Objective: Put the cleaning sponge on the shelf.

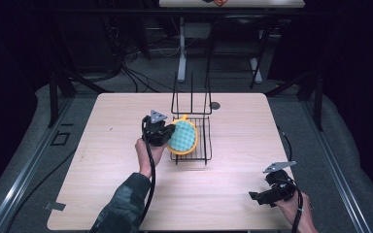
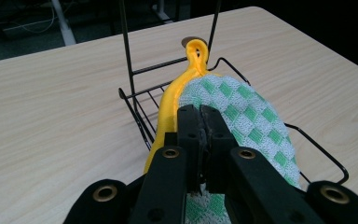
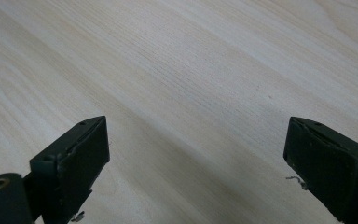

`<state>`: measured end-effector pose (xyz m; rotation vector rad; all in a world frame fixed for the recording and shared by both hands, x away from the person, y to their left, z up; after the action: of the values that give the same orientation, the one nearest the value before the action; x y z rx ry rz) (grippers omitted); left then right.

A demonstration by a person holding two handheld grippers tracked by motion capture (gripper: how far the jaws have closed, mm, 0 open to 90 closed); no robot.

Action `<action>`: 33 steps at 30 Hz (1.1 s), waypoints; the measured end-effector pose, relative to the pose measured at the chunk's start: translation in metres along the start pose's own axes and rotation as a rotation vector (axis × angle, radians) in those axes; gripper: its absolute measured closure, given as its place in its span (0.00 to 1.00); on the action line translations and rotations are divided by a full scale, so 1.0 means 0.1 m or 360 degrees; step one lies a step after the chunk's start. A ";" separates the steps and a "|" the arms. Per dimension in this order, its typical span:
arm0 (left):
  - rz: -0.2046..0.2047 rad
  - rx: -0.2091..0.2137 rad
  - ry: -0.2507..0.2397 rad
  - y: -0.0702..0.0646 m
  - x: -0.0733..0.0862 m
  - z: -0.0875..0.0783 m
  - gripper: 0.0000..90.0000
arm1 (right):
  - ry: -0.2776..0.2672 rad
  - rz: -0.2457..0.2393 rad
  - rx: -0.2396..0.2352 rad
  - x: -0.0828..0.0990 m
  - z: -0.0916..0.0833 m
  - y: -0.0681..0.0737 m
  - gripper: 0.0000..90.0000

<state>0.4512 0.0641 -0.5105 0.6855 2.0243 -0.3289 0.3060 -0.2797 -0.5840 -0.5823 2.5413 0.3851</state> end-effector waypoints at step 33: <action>-0.0145 -0.0091 0.0075 -0.16 0.13 0.43 0.98 | -0.0007 -0.0003 0.0012 0.01 -0.01 -0.02 0.07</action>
<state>0.4669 0.0349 -0.5448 0.5714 2.1058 -0.3094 0.3058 -0.2819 -0.5840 -0.5803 2.5369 0.3753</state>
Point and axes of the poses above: each handheld gripper's, and its own axes: z roughly forward along the jaws, x roughly out of its underside, y roughly to its left, the point moved 5 cm from there along z, roughly forward along the jaws, and after that the axes turned 8 degrees about z, right-handed, at the moved point
